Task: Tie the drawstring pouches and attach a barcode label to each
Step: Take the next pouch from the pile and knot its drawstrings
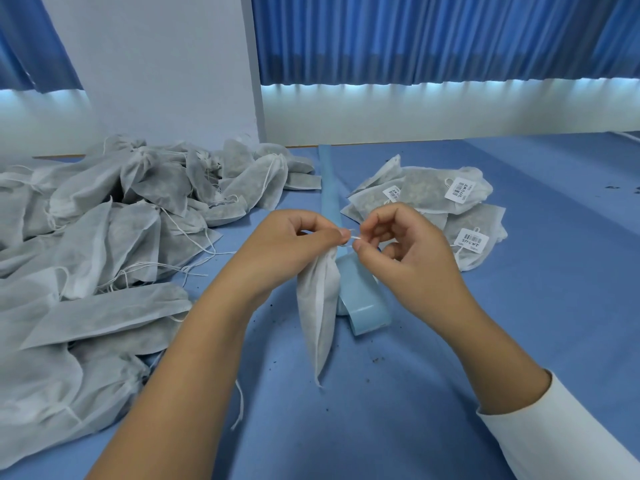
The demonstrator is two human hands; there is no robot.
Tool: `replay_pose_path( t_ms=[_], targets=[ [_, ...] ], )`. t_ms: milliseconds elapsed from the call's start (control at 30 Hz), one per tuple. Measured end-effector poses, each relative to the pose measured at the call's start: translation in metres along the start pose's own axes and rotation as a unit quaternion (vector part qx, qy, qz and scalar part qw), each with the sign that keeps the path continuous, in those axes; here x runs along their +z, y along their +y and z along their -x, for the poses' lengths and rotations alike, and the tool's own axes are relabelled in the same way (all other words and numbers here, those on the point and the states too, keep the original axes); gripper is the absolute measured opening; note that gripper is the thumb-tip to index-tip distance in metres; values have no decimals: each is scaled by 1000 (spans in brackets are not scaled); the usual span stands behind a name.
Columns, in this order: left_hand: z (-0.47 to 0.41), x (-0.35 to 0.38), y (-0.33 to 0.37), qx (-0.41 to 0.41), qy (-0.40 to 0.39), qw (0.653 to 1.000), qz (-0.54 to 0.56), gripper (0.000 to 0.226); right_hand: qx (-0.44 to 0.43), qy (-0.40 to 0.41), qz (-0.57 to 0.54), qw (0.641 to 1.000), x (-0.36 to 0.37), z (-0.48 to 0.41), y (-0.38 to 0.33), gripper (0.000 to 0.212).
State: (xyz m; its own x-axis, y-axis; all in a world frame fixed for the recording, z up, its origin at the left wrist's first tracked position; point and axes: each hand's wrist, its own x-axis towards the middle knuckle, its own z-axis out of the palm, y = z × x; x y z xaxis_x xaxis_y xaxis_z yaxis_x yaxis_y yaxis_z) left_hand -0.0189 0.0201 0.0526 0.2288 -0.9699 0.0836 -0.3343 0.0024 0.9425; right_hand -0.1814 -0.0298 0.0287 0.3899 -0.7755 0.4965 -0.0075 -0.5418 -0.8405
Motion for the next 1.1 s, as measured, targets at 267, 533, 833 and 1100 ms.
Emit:
replay_pose_path(
  t_ms=[267,533,833,1100],
  targets=[
    [4,-1,4,-2,-5,1000,-30,16,-81,24,160,983,2,-1,9,13],
    [4,-1,6,-8,-1,1000,-25,19,44,-37,21,998,-3,-3,0,15],
    [5,1,7,-51,-30,998,13,26,77,-55,-119,988,-7,-4,2,21],
    [2,2,8,-102,-38,986,128,32,-54,-25,-5,998,-3,1,0,19]
  ],
)
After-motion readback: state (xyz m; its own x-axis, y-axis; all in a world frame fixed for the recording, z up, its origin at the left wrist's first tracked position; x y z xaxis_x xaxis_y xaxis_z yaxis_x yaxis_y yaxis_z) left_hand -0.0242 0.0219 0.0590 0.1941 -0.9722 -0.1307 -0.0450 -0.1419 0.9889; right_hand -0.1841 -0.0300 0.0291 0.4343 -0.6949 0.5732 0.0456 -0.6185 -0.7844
